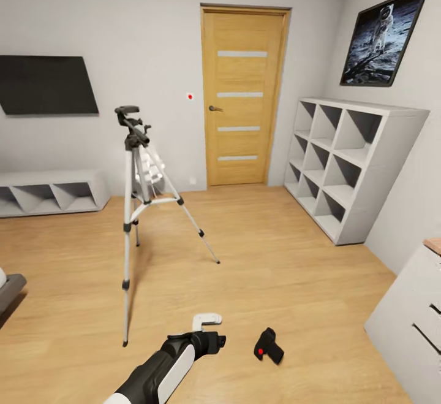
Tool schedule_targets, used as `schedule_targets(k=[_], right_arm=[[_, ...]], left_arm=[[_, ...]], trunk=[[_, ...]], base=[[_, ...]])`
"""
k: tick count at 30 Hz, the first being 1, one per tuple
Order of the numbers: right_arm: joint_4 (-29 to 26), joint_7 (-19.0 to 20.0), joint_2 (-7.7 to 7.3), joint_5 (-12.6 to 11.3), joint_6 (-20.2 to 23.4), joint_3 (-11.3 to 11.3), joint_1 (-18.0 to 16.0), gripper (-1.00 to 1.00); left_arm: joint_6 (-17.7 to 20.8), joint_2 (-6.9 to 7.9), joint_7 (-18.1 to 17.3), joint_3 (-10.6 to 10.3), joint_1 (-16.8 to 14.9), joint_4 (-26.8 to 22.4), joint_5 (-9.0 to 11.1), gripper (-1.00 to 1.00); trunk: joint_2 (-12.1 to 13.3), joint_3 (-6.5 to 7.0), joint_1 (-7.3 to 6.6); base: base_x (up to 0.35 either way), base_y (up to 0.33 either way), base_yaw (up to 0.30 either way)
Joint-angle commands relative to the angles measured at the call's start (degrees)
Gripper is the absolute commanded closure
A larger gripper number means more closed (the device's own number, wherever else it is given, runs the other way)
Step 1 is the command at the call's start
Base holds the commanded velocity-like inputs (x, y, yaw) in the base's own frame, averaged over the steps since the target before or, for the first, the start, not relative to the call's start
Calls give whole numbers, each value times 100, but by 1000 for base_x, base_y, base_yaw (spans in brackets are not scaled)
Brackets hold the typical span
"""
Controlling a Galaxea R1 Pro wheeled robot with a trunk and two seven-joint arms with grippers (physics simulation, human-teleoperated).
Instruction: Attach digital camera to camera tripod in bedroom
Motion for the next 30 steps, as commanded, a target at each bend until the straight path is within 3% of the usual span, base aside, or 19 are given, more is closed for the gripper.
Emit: schedule_targets(k=[1,30], right_arm=[[7,23,-1,1,-19,-6,-5,-100],[7,23,3,9,18,-12,-3,-100]], left_arm=[[14,5,54,-22,-3,-12,57,-100],[14,6,52,-40,-3,-5,47,-100]], trunk=[[-2,-8,3],[-2,-64,3]], base=[[327,15,-264],[313,-163,-265]])
